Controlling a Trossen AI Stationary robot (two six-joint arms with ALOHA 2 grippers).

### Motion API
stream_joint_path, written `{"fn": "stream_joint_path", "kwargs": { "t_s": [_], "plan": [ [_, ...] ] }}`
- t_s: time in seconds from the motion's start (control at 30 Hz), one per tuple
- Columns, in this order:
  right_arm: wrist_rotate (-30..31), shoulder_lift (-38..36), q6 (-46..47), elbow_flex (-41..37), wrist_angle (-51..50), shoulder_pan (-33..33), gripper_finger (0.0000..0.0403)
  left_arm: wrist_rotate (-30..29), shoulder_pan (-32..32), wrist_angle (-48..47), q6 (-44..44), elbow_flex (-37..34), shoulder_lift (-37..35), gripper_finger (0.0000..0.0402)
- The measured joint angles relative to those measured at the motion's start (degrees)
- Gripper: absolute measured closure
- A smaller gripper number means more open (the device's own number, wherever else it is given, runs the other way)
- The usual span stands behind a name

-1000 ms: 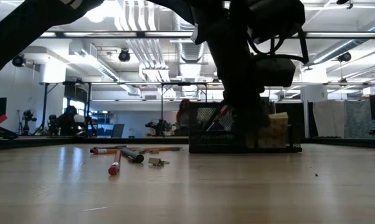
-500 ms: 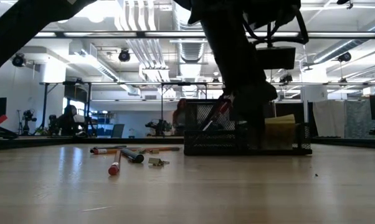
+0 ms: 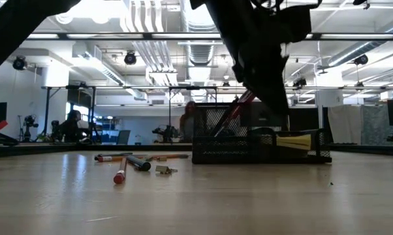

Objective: Pick and place office supplies into organizer
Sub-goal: Put the sticky note into the desk organizer

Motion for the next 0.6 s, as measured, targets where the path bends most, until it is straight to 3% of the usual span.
{"fn": "stream_joint_path", "kwargs": {
  "t_s": [0.17,0.37,0.47,0.6],
  "plan": [
    [0.2,0.0,0.1,0.0,0.1,0.0,0.0344,10.0,0.2,0.9,-5.6,0.0,-0.5,0.0278],
    [-0.2,0.0,-2.3,0.0,6.7,0.0,0.0344,1.8,-0.5,-1.1,-5.8,0.0,-2.7,0.0278],
    [-1.2,0.3,-3.6,-0.1,8.9,-0.7,0.0344,1.0,-0.6,-5.1,-6.8,-0.6,-5.5,0.0278],
    [-6.8,1.5,-3.0,-2.2,7.6,-2.8,0.0344,0.5,-1.0,-8.0,-10.2,-5.6,-10.3,0.0278]
  ]
}}
